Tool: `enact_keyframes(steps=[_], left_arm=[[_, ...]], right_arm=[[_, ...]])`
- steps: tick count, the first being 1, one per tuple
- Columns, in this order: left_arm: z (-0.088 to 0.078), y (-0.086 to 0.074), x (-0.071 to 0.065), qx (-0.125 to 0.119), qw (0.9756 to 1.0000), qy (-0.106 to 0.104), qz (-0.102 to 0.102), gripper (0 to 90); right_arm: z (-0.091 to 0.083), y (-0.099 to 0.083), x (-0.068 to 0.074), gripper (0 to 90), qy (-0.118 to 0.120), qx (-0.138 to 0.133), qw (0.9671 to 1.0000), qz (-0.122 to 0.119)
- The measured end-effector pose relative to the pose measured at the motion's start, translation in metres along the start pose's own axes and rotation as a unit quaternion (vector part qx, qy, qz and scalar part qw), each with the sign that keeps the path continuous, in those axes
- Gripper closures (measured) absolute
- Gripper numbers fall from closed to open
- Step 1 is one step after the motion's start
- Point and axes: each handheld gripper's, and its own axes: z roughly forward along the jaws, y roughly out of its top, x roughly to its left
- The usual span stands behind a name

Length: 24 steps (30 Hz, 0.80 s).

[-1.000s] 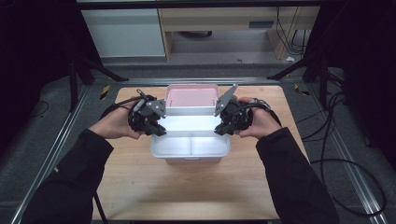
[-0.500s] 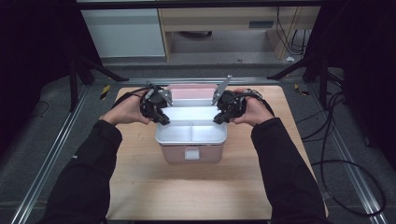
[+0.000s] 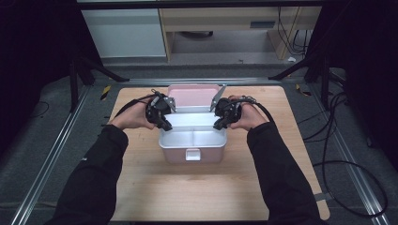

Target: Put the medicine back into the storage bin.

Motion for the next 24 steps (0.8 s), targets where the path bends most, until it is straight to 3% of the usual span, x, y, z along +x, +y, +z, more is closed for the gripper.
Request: enact_keyframes(steps=[7,11,19,21,24], left_arm=[[0.005,-0.005,-0.003,-0.012,0.9999,-0.005,-0.003,83.4],[0.007,-0.006,-0.012,-0.021,0.9997,-0.012,-0.002,83.5],[0.005,-0.007,-0.026,-0.024,0.9997,0.009,0.002,83.0],[0.002,-0.009,-0.029,-0.041,0.9990,0.012,-0.011,79.0],[-0.008,-0.011,-0.036,-0.069,0.9970,0.027,-0.025,72.2]], right_arm=[[0.008,-0.004,0.008,83.4,-0.001,0.007,1.0000,0.004],[0.007,-0.015,0.015,83.0,-0.002,-0.017,0.9998,0.008],[0.005,-0.014,0.028,79.0,-0.016,-0.003,0.9998,0.007],[0.002,-0.013,0.029,76.2,-0.019,-0.018,0.9996,0.010],[-0.011,-0.012,0.032,68.2,-0.030,-0.063,0.9972,0.026]])
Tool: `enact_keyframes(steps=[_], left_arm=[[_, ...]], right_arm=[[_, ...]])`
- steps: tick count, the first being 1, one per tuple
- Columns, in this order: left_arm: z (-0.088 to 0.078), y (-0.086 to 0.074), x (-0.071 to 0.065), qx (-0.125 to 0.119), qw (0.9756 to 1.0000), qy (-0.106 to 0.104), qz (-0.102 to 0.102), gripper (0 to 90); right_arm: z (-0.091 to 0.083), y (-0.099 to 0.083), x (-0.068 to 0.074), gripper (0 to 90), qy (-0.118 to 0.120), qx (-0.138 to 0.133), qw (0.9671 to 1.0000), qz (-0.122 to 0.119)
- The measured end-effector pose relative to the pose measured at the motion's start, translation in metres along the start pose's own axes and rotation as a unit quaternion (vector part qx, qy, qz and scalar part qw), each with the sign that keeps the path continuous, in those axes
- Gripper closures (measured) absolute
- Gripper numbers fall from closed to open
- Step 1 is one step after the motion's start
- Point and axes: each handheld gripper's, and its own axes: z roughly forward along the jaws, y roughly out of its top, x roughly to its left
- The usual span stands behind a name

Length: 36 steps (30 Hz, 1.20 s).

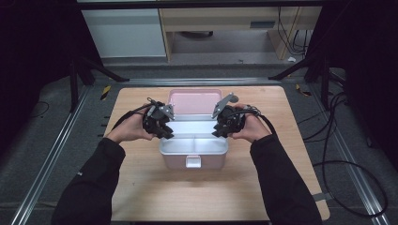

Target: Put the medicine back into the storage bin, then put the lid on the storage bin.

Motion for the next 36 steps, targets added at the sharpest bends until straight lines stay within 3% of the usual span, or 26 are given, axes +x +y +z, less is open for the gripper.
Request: enact_keyframes(steps=[3,4,7,8,10,11,13,14,16,17,18,20,22,24,26,29,30,32,35,36], left_arm=[[-0.011,-0.003,-0.007,-0.039,0.9988,0.015,-0.025,66.5],[-0.015,-0.005,-0.010,-0.052,0.9977,0.029,-0.034,64.2],[-0.025,-0.012,-0.018,-0.086,0.9930,0.049,-0.064,59.2],[-0.026,-0.013,-0.019,-0.089,0.9923,0.053,-0.068,57.0],[-0.028,-0.018,-0.023,-0.108,0.9872,0.069,-0.095,55.3],[-0.028,-0.021,-0.024,-0.119,0.9836,0.079,-0.110,52.6],[-0.026,-0.026,-0.024,-0.133,0.9775,0.092,-0.136,52.0],[-0.026,-0.028,-0.024,-0.136,0.9751,0.097,-0.146,51.1],[-0.025,-0.033,-0.020,-0.145,0.9682,0.114,-0.169,49.5],[-0.024,-0.035,-0.017,-0.150,0.9643,0.122,-0.181,48.4],[-0.025,-0.037,-0.014,-0.154,0.9615,0.127,-0.189,47.6],[-0.025,-0.040,-0.006,-0.174,0.9524,0.137,-0.209,44.8],[-0.025,-0.042,0.001,-0.183,0.9455,0.149,-0.224,43.4],[-0.024,-0.044,0.009,-0.194,0.9382,0.153,-0.242,42.3],[-0.023,-0.044,0.016,-0.201,0.9334,0.160,-0.251,41.6],[-0.020,-0.045,0.026,-0.227,0.9220,0.157,-0.271,40.9],[-0.019,-0.045,0.029,-0.233,0.9195,0.156,-0.275,41.0],[-0.016,-0.044,0.036,-0.225,0.9186,0.162,-0.281,40.4],[-0.012,-0.040,0.044,-0.227,0.9151,0.166,-0.289,40.5],[-0.012,-0.039,0.046,-0.225,0.9153,0.168,-0.289,40.2]], right_arm=[[-0.011,0.000,0.004,62.7,-0.017,-0.020,0.9995,0.018],[-0.015,-0.001,0.006,59.9,-0.025,-0.027,0.9990,0.026],[-0.028,-0.008,0.010,55.4,-0.046,-0.058,0.9951,0.065],[-0.032,-0.012,0.011,53.3,-0.066,-0.067,0.9927,0.077],[-0.037,-0.019,0.011,50.8,-0.079,-0.074,0.9896,0.095],[-0.040,-0.023,0.011,49.0,-0.087,-0.080,0.9864,0.114],[-0.045,-0.033,0.010,48.1,-0.102,-0.093,0.9819,0.130],[-0.047,-0.039,0.008,47.9,-0.110,-0.103,0.9776,0.147],[-0.050,-0.047,0.006,45.0,-0.120,-0.107,0.9734,0.163],[-0.051,-0.051,0.005,44.4,-0.128,-0.112,0.9697,0.175],[-0.052,-0.055,0.004,44.4,-0.136,-0.113,0.9675,0.181],[-0.054,-0.061,0.001,44.9,-0.150,-0.114,0.9631,0.192],[-0.054,-0.064,-0.002,43.7,-0.159,-0.114,0.9598,0.202],[-0.054,-0.066,-0.005,42.1,-0.170,-0.115,0.9558,0.211],[-0.054,-0.066,-0.009,41.4,-0.182,-0.117,0.9521,0.216],[-0.053,-0.065,-0.015,40.2,-0.193,-0.130,0.9450,0.230],[-0.053,-0.064,-0.018,40.3,-0.195,-0.133,0.9433,0.234],[-0.050,-0.061,-0.022,40.2,-0.200,-0.142,0.9424,0.228],[-0.046,-0.056,-0.030,40.4,-0.187,-0.146,0.9376,0.254],[-0.045,-0.054,-0.032,40.4,-0.187,-0.151,0.9364,0.256]])
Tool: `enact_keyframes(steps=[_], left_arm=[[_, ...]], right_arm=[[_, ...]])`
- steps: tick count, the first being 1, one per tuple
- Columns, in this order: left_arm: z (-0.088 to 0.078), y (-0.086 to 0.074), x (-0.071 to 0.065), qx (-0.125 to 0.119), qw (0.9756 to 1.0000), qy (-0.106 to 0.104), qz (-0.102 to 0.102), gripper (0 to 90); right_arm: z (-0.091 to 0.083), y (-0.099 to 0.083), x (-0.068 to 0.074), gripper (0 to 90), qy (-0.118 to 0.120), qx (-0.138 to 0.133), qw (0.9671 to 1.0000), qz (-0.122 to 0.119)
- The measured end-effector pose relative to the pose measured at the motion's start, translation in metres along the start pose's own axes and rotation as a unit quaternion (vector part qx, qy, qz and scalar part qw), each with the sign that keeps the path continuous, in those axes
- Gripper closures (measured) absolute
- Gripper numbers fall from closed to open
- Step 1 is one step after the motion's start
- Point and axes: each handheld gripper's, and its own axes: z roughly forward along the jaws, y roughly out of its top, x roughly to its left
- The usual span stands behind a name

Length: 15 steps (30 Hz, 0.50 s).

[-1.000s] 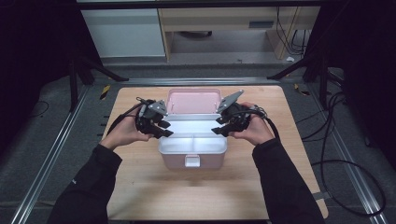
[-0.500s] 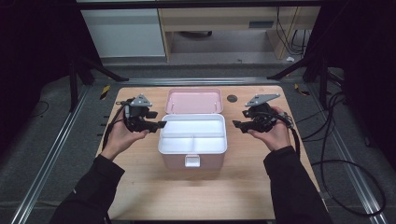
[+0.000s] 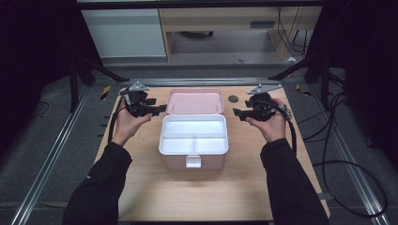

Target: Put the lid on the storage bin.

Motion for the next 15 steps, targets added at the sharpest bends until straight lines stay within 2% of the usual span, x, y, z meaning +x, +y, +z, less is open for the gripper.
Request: enact_keyframes(steps=[2,4,6,8,11,13,14,15], left_arm=[[0.002,0.002,0.000,-0.011,0.9999,0.004,0.002,40.3],[0.006,0.005,0.001,-0.008,0.9999,0.006,0.005,40.2],[0.009,0.008,0.002,-0.006,0.9999,0.009,0.003,40.0],[0.014,0.011,0.005,-0.005,0.9999,0.010,-0.001,39.9],[0.019,0.012,0.007,-0.021,0.9997,0.005,-0.013,39.7],[0.025,0.011,0.009,-0.016,0.9997,0.011,-0.012,39.8],[0.029,0.010,0.010,-0.012,0.9998,0.011,-0.013,40.0],[0.033,0.009,0.012,-0.008,0.9998,0.013,-0.014,40.1]], right_arm=[[0.005,0.006,-0.001,40.2,-0.009,0.004,0.9999,-0.005],[0.009,0.012,-0.002,40.4,-0.013,0.000,0.9999,-0.002],[0.013,0.017,-0.004,40.6,-0.010,-0.005,0.9999,0.011],[0.018,0.022,-0.006,41.3,-0.009,0.002,0.9999,0.005],[0.027,0.025,-0.010,40.7,0.001,-0.002,0.9999,0.011],[0.033,0.024,-0.013,39.9,0.007,-0.003,0.9997,0.022],[0.038,0.023,-0.015,41.4,-0.004,-0.007,0.9998,0.019],[0.042,0.022,-0.017,41.4,-0.005,-0.008,0.9998,0.019]])
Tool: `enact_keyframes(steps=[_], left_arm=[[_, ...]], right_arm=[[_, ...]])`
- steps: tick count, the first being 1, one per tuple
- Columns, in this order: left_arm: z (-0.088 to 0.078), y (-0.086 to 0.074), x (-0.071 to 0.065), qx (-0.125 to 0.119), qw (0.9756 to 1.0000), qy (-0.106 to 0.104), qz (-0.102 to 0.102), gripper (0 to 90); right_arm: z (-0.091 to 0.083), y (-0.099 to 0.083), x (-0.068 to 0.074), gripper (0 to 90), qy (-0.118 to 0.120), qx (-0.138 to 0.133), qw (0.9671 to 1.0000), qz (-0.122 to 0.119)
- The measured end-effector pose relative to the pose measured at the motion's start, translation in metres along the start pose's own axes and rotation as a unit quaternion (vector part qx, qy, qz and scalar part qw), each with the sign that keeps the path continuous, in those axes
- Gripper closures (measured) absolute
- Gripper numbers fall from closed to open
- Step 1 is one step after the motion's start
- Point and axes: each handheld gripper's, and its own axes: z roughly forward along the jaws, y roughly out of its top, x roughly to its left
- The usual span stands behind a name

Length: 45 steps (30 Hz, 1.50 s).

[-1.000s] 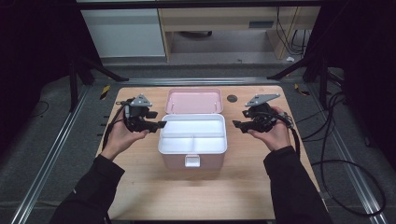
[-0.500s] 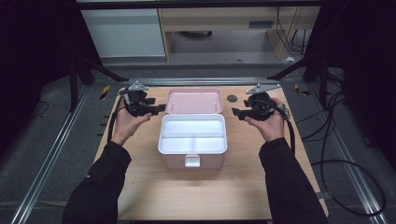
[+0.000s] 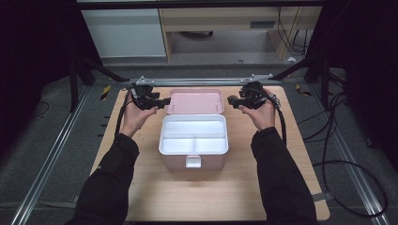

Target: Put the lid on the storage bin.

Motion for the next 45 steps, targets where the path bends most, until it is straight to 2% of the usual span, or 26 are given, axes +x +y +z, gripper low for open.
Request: enact_keyframes(steps=[5,8,13,16,21,26,29,31,35,39,41,45], left_arm=[[0.015,-0.005,0.006,0.006,0.9999,0.003,-0.009,41.5],[0.024,-0.008,0.009,0.013,0.9998,0.008,-0.012,41.7],[0.035,-0.013,0.011,0.025,0.9995,0.009,-0.016,41.6],[0.043,-0.016,0.011,0.036,0.9992,0.009,-0.013,41.4],[0.055,-0.021,0.011,0.052,0.9985,0.004,-0.018,41.5],[0.062,-0.023,0.012,0.045,0.9986,-0.007,-0.026,41.2],[0.063,-0.024,0.014,0.044,0.9983,-0.015,-0.035,41.8],[0.064,-0.024,0.014,0.042,0.9984,-0.020,-0.033,42.7],[0.064,-0.024,0.013,0.040,0.9983,-0.017,-0.039,43.0],[0.060,-0.022,0.013,0.034,0.9985,-0.013,-0.041,47.2],[0.057,-0.021,0.014,0.027,0.9984,-0.016,-0.047,48.4],[0.044,-0.015,0.014,-0.010,0.9978,-0.022,-0.062,51.4]], right_arm=[[0.021,-0.003,-0.006,40.1,0.014,-0.020,0.9991,0.033],[0.036,-0.007,-0.007,41.0,0.010,-0.010,0.9992,0.037],[0.061,-0.013,-0.002,42.2,0.021,0.007,0.9986,0.047],[0.072,-0.014,0.003,42.3,0.027,0.017,0.9986,0.043],[0.087,-0.017,0.006,42.2,0.034,0.031,0.9976,0.052],[0.095,-0.020,0.005,42.2,0.037,0.044,0.9967,0.057],[0.098,-0.022,0.004,42.3,0.042,0.048,0.9958,0.066],[0.100,-0.022,0.004,41.3,0.049,0.047,0.9948,0.076],[0.101,-0.024,0.002,42.0,0.055,0.044,0.9937,0.087],[0.098,-0.022,0.002,43.6,0.052,0.036,0.9951,0.076],[0.095,-0.021,0.001,45.2,0.055,0.030,0.9951,0.076],[0.084,-0.016,0.001,45.4,0.060,0.007,0.9953,0.075]])
